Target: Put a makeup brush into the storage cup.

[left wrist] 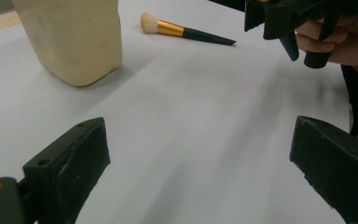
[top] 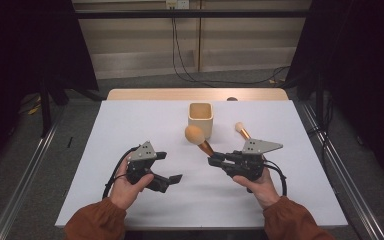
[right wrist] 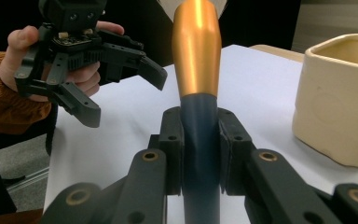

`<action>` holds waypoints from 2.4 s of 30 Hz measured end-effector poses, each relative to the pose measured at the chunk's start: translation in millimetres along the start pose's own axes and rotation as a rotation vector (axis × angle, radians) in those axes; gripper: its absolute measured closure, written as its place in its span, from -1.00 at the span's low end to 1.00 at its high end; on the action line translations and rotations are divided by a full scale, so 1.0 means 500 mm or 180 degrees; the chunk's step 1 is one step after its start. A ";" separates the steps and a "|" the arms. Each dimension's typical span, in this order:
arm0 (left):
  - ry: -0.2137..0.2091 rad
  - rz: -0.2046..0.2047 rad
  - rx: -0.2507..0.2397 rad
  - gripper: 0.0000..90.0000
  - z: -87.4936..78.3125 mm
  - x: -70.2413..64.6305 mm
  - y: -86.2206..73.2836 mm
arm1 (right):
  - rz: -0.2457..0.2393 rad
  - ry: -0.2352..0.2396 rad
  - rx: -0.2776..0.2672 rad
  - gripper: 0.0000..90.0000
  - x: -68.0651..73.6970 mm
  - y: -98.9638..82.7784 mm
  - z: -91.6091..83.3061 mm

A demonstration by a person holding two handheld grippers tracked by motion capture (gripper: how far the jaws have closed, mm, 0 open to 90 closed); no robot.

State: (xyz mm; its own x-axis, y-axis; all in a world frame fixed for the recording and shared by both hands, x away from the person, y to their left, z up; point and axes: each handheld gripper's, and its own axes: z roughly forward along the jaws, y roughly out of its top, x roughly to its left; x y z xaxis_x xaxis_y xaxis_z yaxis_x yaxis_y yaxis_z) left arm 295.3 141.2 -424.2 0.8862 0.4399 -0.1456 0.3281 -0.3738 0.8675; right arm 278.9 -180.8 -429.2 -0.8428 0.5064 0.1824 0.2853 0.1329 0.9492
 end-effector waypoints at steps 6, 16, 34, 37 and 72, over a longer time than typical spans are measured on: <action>0.0005 -0.0015 -0.0287 -0.91 0.003 -0.011 0.007 | -0.0038 0.0071 -0.0072 0.67 0.006 0.004 -0.001; -0.0122 -0.0042 -0.0526 -0.93 0.025 -0.028 0.034 | -0.0036 0.0152 -0.0099 0.67 0.006 0.003 0.003; -0.0169 -0.0081 -0.0650 -0.87 0.051 -0.017 0.055 | -0.0071 0.0234 -0.0030 0.67 0.007 0.000 0.014; -0.0289 -0.0052 -0.0774 -0.93 0.057 -0.021 0.062 | -0.0056 0.0254 0.0015 0.67 0.004 -0.005 0.020; -0.0570 -0.0239 -0.0937 0.21 0.106 -0.016 0.076 | 0.0048 0.0286 -0.0070 0.67 -0.004 -0.015 0.026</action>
State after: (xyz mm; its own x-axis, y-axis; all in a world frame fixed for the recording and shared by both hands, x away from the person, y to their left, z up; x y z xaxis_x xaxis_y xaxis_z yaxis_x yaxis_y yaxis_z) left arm 318.0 80.2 -415.0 0.9150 0.2974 -0.2726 0.3092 -0.0828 0.9474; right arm 284.3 -171.6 -439.8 -0.8763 0.4295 0.2180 0.2889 0.1067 0.9514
